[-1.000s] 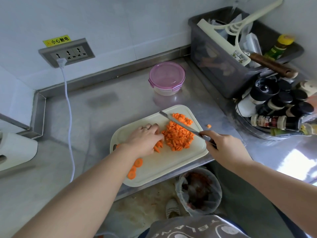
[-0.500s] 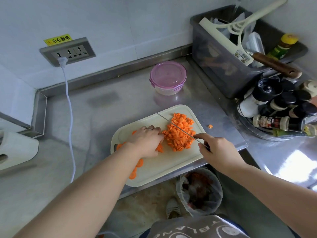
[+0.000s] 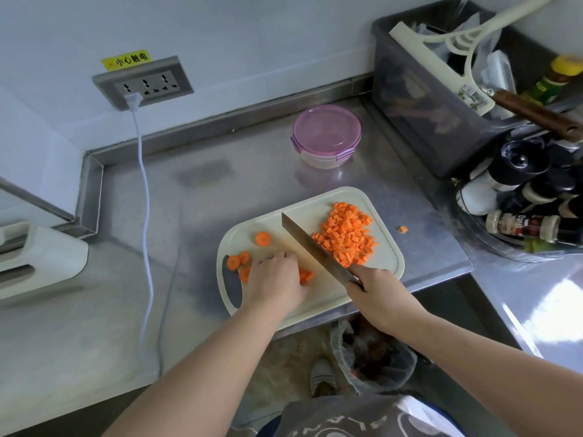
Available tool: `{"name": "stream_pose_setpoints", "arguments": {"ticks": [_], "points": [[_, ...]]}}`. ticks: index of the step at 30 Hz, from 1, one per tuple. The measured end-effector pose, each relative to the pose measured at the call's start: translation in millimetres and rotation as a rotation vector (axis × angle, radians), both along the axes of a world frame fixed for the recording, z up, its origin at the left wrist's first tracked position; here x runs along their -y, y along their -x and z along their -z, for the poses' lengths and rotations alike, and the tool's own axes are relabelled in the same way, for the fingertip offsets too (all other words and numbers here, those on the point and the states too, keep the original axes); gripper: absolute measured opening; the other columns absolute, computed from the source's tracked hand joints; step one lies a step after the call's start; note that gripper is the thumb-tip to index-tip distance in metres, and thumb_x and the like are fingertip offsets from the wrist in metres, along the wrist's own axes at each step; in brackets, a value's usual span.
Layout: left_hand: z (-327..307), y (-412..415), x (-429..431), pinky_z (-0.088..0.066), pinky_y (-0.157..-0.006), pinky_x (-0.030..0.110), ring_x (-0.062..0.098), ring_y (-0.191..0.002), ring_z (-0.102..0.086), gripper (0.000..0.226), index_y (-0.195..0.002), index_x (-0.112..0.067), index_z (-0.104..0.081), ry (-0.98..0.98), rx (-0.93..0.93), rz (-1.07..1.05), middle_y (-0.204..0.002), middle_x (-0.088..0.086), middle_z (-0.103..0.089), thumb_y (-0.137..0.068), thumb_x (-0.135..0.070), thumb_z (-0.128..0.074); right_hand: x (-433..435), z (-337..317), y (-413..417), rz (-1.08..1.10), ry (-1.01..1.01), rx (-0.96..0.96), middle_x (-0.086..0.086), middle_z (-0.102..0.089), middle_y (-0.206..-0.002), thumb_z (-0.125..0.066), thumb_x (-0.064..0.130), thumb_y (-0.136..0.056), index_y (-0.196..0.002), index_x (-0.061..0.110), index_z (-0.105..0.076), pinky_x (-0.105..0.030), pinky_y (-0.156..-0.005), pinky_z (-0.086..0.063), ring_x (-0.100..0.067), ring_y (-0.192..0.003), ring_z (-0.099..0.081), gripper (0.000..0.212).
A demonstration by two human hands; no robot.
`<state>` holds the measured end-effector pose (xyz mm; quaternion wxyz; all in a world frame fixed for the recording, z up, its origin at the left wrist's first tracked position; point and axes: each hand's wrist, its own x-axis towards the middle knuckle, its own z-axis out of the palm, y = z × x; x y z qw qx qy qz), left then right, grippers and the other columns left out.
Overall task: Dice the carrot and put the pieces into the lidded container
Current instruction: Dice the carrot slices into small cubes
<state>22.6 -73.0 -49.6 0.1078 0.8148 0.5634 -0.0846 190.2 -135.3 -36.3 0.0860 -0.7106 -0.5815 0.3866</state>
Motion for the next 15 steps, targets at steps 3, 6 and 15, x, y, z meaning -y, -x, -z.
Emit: {"name": "stream_pose_setpoints", "arguments": {"ticks": [3, 6, 15], "points": [[-1, 6, 2, -0.042, -0.071, 0.032, 0.024, -0.101, -0.06, 0.044, -0.118, -0.015, -0.05, 0.05, 0.081, -0.082, -0.12, 0.004, -0.054, -0.088, -0.046, -0.055, 2, 4, 7, 0.01, 0.031, 0.01, -0.001, -0.052, -0.072, -0.039, 0.018, -0.094, -0.067, 0.027, -0.036, -0.037, -0.062, -0.044, -0.022, -0.066, -0.048, 0.029], [0, 9, 3, -0.05, -0.073, 0.031, 0.021, -0.101, -0.06, 0.045, -0.123, -0.015, -0.049, 0.161, 0.149, -0.162, -0.123, 0.003, -0.051, -0.085, -0.035, -0.063, 3, 5, 13, 0.022, 0.043, 0.0, 0.001, -0.052, -0.076, -0.038, 0.019, -0.097, -0.071, 0.029, -0.038, -0.036, -0.067, -0.047, -0.018, -0.069, -0.05, 0.027], [8, 5, 1, -0.051, -0.082, 0.03, 0.02, -0.1, -0.061, 0.035, -0.115, -0.017, -0.055, 0.272, 0.317, -0.346, -0.113, 0.002, -0.063, -0.085, -0.026, -0.068, 11, 6, 22, 0.015, 0.05, -0.021, -0.002, -0.062, -0.1, -0.037, 0.022, -0.098, -0.109, 0.019, -0.055, -0.04, -0.081, -0.054, -0.019, -0.087, -0.059, 0.021]]}}
